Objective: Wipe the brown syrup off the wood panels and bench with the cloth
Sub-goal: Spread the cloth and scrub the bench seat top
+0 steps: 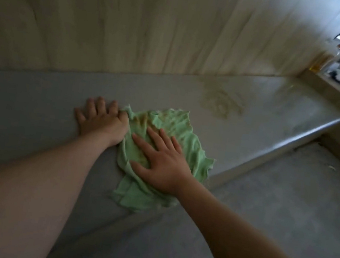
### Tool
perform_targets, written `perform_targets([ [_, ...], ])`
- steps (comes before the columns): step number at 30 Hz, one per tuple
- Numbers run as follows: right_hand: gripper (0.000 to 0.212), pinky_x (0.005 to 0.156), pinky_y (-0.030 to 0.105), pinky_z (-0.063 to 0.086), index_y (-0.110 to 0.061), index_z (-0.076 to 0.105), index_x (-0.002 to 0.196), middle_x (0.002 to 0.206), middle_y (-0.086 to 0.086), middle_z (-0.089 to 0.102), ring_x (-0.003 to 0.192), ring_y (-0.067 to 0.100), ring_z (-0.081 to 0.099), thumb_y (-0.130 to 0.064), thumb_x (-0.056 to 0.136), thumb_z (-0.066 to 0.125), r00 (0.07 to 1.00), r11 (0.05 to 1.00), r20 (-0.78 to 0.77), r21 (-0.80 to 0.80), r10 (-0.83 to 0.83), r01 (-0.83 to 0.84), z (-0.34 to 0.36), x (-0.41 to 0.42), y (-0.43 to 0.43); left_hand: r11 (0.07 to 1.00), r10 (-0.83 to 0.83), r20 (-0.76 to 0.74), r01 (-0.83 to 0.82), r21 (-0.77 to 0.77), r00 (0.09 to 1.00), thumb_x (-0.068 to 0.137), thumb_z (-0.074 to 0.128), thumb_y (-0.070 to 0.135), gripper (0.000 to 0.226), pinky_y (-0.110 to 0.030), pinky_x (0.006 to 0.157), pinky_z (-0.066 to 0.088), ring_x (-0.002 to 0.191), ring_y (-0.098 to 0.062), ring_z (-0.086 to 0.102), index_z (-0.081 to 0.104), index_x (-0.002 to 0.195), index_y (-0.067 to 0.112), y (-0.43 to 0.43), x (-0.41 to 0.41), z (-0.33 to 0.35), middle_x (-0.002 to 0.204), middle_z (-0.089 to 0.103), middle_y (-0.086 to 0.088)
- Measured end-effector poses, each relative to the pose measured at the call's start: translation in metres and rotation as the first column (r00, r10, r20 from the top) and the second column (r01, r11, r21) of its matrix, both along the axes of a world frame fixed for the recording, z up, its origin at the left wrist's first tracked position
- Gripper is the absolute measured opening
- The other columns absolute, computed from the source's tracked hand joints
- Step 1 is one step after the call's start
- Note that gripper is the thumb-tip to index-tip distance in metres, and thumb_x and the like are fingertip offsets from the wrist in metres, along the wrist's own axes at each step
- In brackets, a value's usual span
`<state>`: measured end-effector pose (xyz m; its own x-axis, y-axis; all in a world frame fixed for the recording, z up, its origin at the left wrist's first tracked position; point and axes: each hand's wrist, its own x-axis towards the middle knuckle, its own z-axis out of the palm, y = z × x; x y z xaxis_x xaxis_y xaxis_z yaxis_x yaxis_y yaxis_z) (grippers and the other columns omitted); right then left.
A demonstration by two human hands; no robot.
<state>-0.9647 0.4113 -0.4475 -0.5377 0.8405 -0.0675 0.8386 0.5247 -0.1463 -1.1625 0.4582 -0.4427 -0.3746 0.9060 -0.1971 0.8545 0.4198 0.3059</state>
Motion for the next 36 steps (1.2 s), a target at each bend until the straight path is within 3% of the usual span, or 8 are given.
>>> perform_targets([
  [12,0.086,0.126,0.056,0.002,-0.053,0.006,0.160,0.174,0.000,0.000,0.160,0.029,-0.003,-0.091,0.084,0.018,0.890,0.892,0.058,0.000,-0.451,0.452,-0.001,0.091,0.108,0.994,-0.012,-0.156,-0.004,-0.107,0.988,0.099,0.011,0.071,0.077,-0.064,0.122,-0.007,0.157,-0.032,-0.017,-0.004,0.164,0.032,0.003,0.011,-0.007,0.172,-0.017,-0.004],
  [17,0.089,0.126,0.058,-0.002,-0.048,0.004,0.163,0.174,0.005,0.000,0.160,0.033,-0.006,-0.088,0.084,0.017,0.966,0.966,-0.010,0.015,-0.259,0.259,-0.005,0.038,0.127,0.999,-0.004,-0.047,0.002,-0.049,0.999,0.100,0.032,0.066,0.073,-0.052,0.125,0.007,0.159,-0.028,0.006,0.023,0.163,0.030,0.009,-0.003,0.000,0.173,0.009,-0.005],
  [19,0.089,0.126,0.058,-0.003,-0.048,0.004,0.162,0.174,0.005,0.000,0.159,0.034,-0.006,-0.089,0.084,0.017,0.978,0.978,-0.012,0.018,-0.208,0.208,-0.004,0.028,0.138,0.986,0.052,0.087,-0.065,0.154,0.995,0.099,0.045,0.046,0.051,-0.042,0.116,0.035,0.141,-0.030,0.045,0.061,0.138,0.017,0.004,-0.021,0.006,0.151,0.052,-0.014],
  [21,0.091,0.125,0.060,-0.004,-0.048,0.005,0.162,0.174,0.006,0.000,0.159,0.036,-0.007,-0.090,0.083,0.017,0.986,0.986,-0.006,0.001,-0.165,0.165,-0.004,0.015,0.145,0.937,0.207,0.067,-0.218,0.273,0.976,0.097,0.051,0.024,0.028,-0.041,0.100,0.049,0.117,-0.038,0.062,0.073,0.107,0.009,-0.016,-0.034,0.011,0.122,0.069,-0.020],
  [27,0.090,0.123,0.063,-0.008,-0.048,0.009,0.162,0.174,0.006,-0.003,0.159,0.038,-0.010,-0.089,0.084,0.022,0.985,0.984,-0.018,-0.052,0.169,-0.170,0.001,-0.082,0.101,0.843,0.538,-0.130,-0.531,0.091,0.833,0.084,0.051,0.022,0.035,-0.049,0.099,0.053,0.116,-0.045,0.059,0.069,0.111,0.009,-0.094,-0.052,0.032,0.122,0.064,-0.020],
  [31,0.084,0.124,0.058,-0.008,-0.059,0.012,0.157,0.174,-0.012,0.002,0.160,0.024,-0.007,-0.093,0.082,0.027,0.713,0.712,-0.002,-0.044,0.701,-0.700,-0.001,-0.117,0.057,0.730,0.682,-0.172,-0.675,0.106,0.711,0.076,0.052,0.034,0.051,-0.054,0.098,0.053,0.117,-0.047,0.059,0.067,0.118,0.008,-0.114,-0.050,0.057,0.125,0.063,-0.021],
  [33,0.085,0.126,0.053,-0.004,-0.060,0.012,0.157,0.173,-0.015,0.003,0.160,0.019,-0.003,-0.095,0.081,0.026,0.698,0.698,-0.026,-0.023,0.716,-0.716,0.002,-0.102,0.083,0.731,0.681,-0.169,-0.675,0.103,0.712,0.073,0.046,0.036,0.060,-0.056,0.100,0.052,0.120,-0.048,0.058,0.064,0.120,0.004,-0.112,-0.036,0.067,0.127,0.061,-0.024],
  [36,0.091,0.127,0.050,-0.002,-0.056,0.009,0.159,0.174,-0.008,0.001,0.160,0.022,-0.004,-0.097,0.080,0.023,0.898,0.895,-0.047,-0.063,0.438,-0.441,0.007,-0.054,0.147,0.778,0.626,-0.140,-0.625,0.056,0.767,0.069,0.042,0.036,0.062,-0.055,0.100,0.052,0.120,-0.047,0.058,0.062,0.119,0.004,-0.100,-0.004,0.071,0.126,0.061,-0.025],
])
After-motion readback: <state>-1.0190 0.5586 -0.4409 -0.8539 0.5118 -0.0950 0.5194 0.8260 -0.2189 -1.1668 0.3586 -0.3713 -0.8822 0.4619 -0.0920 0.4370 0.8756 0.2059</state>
